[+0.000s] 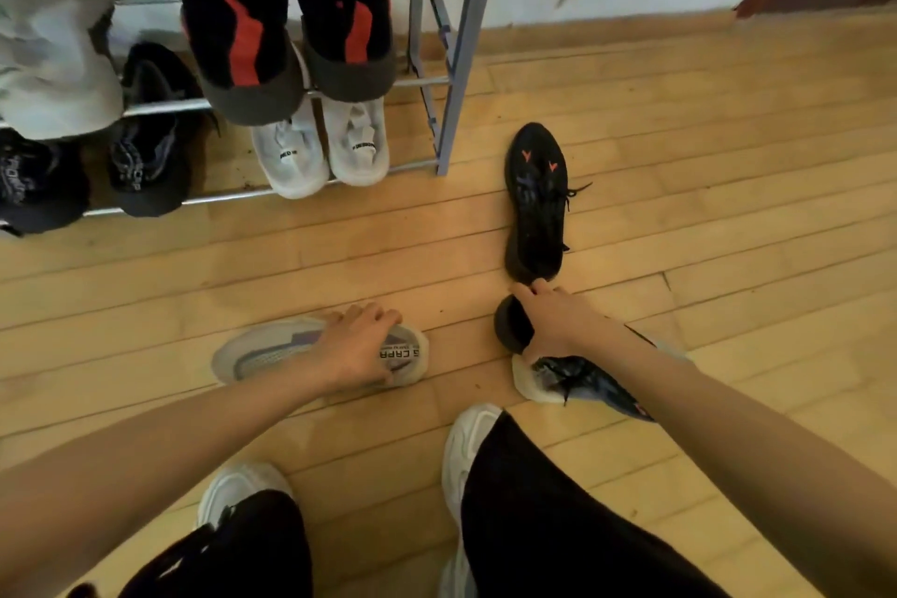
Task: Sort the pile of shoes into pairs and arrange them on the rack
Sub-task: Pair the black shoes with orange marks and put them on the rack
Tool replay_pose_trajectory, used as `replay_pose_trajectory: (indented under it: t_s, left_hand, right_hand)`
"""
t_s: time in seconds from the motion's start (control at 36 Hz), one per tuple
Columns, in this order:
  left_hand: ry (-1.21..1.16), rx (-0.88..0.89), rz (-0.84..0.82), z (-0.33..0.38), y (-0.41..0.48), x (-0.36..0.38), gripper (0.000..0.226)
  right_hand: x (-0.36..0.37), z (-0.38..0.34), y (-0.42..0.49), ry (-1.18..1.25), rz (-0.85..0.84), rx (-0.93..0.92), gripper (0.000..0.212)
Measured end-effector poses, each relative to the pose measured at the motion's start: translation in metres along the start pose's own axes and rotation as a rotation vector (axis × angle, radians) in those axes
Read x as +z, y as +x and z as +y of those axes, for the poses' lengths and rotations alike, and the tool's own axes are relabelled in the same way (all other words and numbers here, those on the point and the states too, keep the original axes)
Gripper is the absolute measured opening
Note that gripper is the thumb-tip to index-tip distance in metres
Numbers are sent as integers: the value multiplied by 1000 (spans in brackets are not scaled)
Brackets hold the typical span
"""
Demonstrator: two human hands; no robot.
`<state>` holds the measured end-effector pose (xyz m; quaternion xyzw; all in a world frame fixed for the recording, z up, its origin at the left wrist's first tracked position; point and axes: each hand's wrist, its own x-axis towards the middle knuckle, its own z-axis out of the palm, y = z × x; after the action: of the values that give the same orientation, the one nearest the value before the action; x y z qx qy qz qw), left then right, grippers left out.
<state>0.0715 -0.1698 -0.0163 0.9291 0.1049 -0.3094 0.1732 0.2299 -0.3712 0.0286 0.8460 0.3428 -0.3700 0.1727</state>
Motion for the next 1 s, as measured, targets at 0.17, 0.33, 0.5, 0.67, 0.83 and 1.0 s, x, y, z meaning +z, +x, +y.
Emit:
replay_pose_trajectory:
  t_s: [0.17, 0.33, 0.5, 0.67, 0.83, 1.0]
  left_hand:
    - [-194, -10, 35, 1, 6, -5, 70]
    - [-945, -238, 286, -13, 2, -36, 29]
    - [-1218, -420, 261, -37, 1, -36, 27]
    - [-1091, -400, 166, -29, 11, -36, 37]
    - [-1079, -388, 28, -12, 25, -43, 39]
    - [-1158, -357, -20, -6, 32, -44, 32]
  right_hand:
    - [-36, -23, -19, -50, 200, -159, 97]
    - [-68, -73, -15, -348, 392, -465, 80]
    - [-48, -92, 22, -507, 379, -674, 68]
    - [-32, -71, 36, -273, 348, -589, 66]
    - [-12, -22, 40, 211, 507, -449, 47]
    - [-8, 6, 47, 697, 726, 98, 43]
